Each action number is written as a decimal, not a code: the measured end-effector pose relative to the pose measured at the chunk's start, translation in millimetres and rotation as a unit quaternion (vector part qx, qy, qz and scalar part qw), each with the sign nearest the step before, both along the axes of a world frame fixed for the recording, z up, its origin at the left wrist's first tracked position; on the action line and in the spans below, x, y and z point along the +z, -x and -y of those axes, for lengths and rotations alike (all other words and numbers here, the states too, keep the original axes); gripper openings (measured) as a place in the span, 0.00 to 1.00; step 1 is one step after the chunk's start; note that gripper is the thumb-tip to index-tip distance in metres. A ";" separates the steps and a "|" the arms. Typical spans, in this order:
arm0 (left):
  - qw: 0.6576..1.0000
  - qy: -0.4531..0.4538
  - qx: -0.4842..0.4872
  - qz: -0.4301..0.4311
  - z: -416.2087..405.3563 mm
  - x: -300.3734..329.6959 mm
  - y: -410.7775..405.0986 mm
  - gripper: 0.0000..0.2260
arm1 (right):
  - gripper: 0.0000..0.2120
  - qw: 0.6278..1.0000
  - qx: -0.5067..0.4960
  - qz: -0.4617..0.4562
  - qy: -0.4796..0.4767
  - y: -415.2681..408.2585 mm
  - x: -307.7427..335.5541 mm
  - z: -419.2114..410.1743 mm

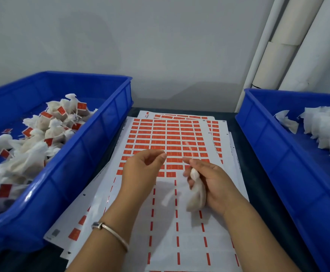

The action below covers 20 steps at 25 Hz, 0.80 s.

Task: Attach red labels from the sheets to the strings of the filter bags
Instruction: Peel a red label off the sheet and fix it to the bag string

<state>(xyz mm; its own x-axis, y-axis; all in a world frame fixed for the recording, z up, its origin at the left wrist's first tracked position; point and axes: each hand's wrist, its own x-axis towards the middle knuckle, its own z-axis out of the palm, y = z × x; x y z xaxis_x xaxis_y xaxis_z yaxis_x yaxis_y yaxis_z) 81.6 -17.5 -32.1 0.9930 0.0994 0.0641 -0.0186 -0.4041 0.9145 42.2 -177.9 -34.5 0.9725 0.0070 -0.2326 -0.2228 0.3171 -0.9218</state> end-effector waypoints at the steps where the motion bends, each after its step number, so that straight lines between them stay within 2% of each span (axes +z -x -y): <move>1: 0.998 -0.063 -0.003 -0.011 0.6 -1.6 -6.6 0.11 | 0.09 0.999 -0.028 -0.011 0.014 -1.6 -1.1 0.9; 3: 0.979 -0.199 -0.050 -0.023 6.5 -7.9 -12.0 0.17 | 0.06 0.997 -0.065 -0.014 0.031 -3.8 -5.6 0.2; 5: 0.957 -0.271 -0.098 -0.024 13.3 -22.9 -11.2 0.23 | 0.10 0.995 -0.085 -0.002 0.053 -4.1 -8.3 -3.0; 6: 0.954 -0.281 -0.107 -0.025 15.6 -30.5 -9.9 0.24 | 0.13 0.994 -0.096 0.002 0.060 -4.0 -9.7 -4.8; 10: 0.937 -0.331 -0.113 -0.001 15.6 -45.9 -10.8 0.29 | 0.08 0.991 -0.111 0.010 0.072 -6.3 -15.5 -6.5; 13: 0.912 -0.382 -0.148 0.018 12.2 -46.2 -11.9 0.31 | 0.15 0.990 -0.118 0.010 0.076 -7.7 -21.0 -6.3; 17: 0.908 -0.386 -0.157 0.034 11.8 -42.8 -9.0 0.27 | 0.09 0.989 -0.121 0.025 0.084 -8.9 -24.3 -5.9; 19: 0.909 -0.384 -0.156 0.045 13.0 -40.1 -8.1 0.24 | 0.02 0.989 -0.118 0.030 0.085 -9.6 -25.3 -6.0; 20: 0.907 -0.387 -0.159 0.048 13.5 -39.0 -7.6 0.24 | 0.03 0.989 -0.114 0.033 0.093 -9.8 -26.2 -6.0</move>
<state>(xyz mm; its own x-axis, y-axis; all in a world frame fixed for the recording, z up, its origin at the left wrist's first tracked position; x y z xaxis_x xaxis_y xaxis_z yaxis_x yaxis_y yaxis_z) 89.2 -31.0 -71.1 0.9497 -0.3024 0.0812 -0.3113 -0.8843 0.3481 52.0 -171.8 -60.7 0.9569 -0.2512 -0.1458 -0.1028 0.1767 -0.9789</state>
